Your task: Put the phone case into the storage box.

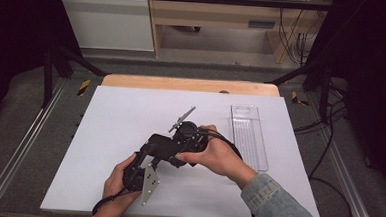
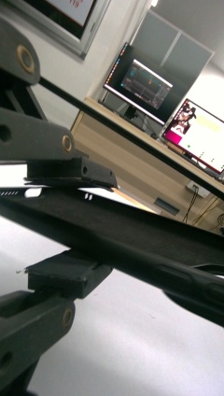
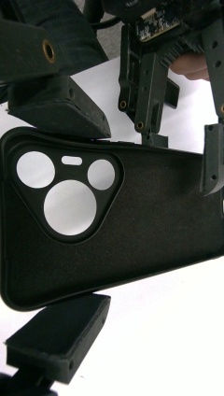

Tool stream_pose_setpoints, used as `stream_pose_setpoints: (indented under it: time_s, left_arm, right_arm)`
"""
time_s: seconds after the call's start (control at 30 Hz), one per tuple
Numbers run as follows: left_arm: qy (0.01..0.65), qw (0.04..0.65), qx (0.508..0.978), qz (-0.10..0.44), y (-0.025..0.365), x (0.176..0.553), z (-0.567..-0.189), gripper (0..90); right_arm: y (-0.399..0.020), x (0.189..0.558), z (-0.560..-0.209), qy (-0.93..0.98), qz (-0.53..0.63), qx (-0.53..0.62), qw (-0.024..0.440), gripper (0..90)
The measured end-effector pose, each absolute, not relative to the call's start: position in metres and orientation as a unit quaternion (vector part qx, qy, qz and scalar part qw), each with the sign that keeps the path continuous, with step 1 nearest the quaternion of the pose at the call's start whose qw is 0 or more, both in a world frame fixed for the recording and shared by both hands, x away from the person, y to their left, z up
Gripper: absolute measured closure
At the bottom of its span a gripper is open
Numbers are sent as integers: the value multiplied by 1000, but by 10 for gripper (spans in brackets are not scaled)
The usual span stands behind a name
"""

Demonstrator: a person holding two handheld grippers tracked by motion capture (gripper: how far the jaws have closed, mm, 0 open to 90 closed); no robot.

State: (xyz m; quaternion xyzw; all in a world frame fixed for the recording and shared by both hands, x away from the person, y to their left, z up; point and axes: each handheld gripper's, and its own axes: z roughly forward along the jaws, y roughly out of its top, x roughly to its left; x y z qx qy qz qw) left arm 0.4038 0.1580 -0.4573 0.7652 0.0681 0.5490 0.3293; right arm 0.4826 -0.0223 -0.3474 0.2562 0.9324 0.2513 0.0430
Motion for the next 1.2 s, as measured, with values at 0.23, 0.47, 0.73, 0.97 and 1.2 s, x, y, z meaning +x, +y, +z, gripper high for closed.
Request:
stream_pose_setpoints:
  time_s: [0.23,0.47,0.73,0.97,1.2]
  left_arm:
    - [50,319,766,555,155,401,-459,669]
    - [45,307,770,558,157,400,-458,753]
    - [44,308,778,546,157,398,-456,798]
    - [80,315,776,540,166,402,-454,799]
    - [135,332,770,527,176,407,-453,799]
  right_arm:
    - [-20,483,-347,932,254,257,33,170]
    - [-18,483,-346,932,258,254,27,164]
    - [-25,487,-344,916,298,267,5,134]
    - [-43,479,-334,902,350,251,35,84]
    - [-72,468,-339,870,408,262,85,69]
